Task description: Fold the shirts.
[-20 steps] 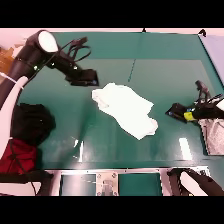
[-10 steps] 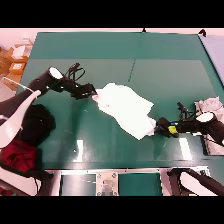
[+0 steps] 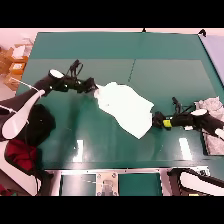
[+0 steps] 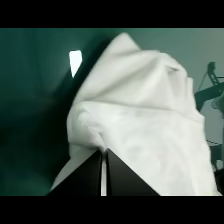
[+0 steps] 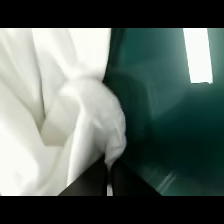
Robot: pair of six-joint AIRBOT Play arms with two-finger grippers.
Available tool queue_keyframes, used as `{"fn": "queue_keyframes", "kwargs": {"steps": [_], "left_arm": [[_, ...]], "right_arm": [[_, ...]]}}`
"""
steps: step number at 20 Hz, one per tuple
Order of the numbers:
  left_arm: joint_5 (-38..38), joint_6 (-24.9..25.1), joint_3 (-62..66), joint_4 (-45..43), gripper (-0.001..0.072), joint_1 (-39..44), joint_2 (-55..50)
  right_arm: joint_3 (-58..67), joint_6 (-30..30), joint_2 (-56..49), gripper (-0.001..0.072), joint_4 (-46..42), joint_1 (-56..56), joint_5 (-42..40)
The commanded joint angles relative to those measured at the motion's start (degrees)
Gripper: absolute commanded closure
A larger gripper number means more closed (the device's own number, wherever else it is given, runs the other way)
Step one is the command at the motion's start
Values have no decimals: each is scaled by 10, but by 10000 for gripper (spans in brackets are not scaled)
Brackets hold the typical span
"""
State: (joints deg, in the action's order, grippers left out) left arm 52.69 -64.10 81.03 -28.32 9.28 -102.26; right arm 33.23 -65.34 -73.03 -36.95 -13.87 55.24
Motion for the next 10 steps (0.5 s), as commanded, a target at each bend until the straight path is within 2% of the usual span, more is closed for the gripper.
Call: {"fn": "queue_keyframes", "kwargs": {"steps": [1,3,5,7,10], "left_arm": [[70,-5,102,8,690,-22,36],[87,-20,180,-10,690,-42,94],[108,-24,259,-47,690,-61,166],[114,-43,316,-91,691,-72,237],[117,-47,367,-125,690,-74,344]], "right_arm": [[116,5,-1,700,19,-36,92],[230,-18,17,700,19,-68,153],[349,-37,52,700,20,-97,179],[467,-48,95,700,20,-118,179],[617,-67,163,700,20,-142,163]]}}
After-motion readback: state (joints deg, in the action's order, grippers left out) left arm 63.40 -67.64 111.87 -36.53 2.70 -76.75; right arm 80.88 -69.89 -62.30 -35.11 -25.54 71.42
